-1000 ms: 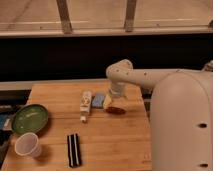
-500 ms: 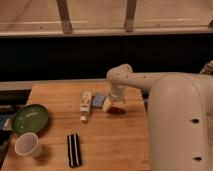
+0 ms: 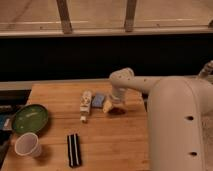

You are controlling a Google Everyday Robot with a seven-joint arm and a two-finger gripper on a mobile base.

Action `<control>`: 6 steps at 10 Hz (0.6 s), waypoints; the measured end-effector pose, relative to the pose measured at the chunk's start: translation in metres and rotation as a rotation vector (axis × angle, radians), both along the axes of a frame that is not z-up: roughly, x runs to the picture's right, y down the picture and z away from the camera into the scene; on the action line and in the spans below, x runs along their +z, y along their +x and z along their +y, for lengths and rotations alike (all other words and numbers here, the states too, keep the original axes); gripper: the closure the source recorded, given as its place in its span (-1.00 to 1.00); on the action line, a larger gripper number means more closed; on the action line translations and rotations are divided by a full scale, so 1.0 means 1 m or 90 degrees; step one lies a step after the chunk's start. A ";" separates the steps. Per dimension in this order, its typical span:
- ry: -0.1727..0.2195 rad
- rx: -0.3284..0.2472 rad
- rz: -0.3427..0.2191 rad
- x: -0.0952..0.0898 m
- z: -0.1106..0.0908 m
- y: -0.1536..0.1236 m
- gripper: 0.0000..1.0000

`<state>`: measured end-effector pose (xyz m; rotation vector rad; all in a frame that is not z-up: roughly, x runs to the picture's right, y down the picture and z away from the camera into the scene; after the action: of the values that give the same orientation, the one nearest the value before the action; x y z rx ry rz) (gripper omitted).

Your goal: Drag the pepper across the table

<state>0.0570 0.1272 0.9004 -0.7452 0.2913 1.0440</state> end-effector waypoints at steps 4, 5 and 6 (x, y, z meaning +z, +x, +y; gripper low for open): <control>-0.002 -0.016 0.006 0.002 0.008 0.003 -0.42; 0.007 -0.028 0.007 0.000 0.009 0.001 -0.20; 0.015 -0.035 0.005 -0.001 0.008 -0.002 -0.01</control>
<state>0.0554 0.1355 0.8996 -0.7084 0.3052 0.9970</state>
